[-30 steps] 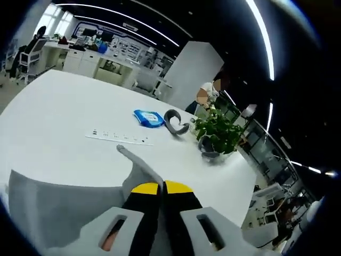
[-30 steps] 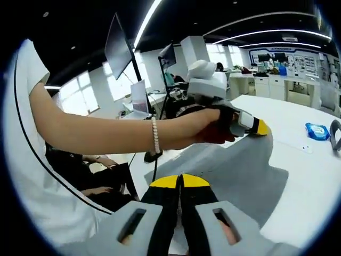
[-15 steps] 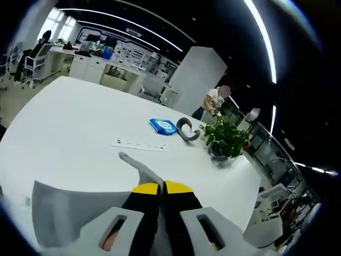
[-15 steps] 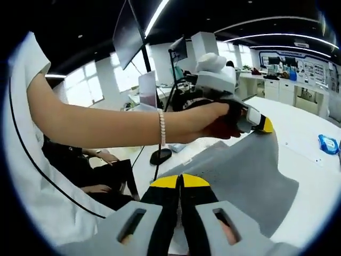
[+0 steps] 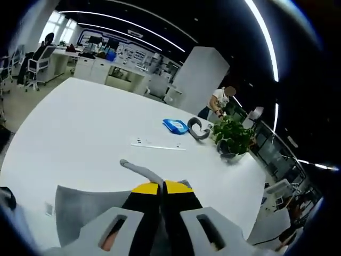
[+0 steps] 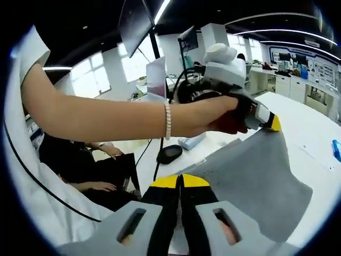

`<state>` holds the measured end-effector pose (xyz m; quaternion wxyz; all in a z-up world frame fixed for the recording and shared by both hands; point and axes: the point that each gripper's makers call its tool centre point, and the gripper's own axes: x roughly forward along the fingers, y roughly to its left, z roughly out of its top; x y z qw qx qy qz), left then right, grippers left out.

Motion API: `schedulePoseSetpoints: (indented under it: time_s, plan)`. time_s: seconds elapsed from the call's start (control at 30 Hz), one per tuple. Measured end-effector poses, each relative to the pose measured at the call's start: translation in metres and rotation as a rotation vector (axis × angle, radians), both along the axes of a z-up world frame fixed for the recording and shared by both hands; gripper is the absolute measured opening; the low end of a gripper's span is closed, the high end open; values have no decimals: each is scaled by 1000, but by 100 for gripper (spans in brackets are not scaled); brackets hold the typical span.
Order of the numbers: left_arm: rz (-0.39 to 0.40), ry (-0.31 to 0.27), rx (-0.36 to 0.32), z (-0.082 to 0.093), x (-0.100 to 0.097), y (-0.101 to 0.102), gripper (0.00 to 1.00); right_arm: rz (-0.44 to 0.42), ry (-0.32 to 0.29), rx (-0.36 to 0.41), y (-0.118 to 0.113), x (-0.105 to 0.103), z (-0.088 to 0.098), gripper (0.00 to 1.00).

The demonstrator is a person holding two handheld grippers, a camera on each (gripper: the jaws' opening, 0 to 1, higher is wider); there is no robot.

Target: Fold the towel on the table until its edges align and the towel forms a compact rectangular stack.

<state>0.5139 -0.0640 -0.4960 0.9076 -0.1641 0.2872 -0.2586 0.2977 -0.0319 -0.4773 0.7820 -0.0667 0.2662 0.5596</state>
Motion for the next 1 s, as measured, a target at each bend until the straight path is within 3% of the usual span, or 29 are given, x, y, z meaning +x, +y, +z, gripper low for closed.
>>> schedulePoseSetpoints:
  time_s: [0.2, 0.57, 0.87, 1.0]
  plan:
    - [-1, -17, 67, -9, 3, 31, 2, 37, 38, 12, 26, 2, -10, 0]
    - [31, 3, 99, -30, 6, 71, 2, 97, 94, 9, 62, 4, -30, 0]
    - [81, 42, 141, -67, 7, 89, 2, 82, 149, -31, 80, 7, -70, 0]
    - [89, 68, 202, -92, 3, 100, 2, 97, 130, -78, 85, 3, -90, 0]
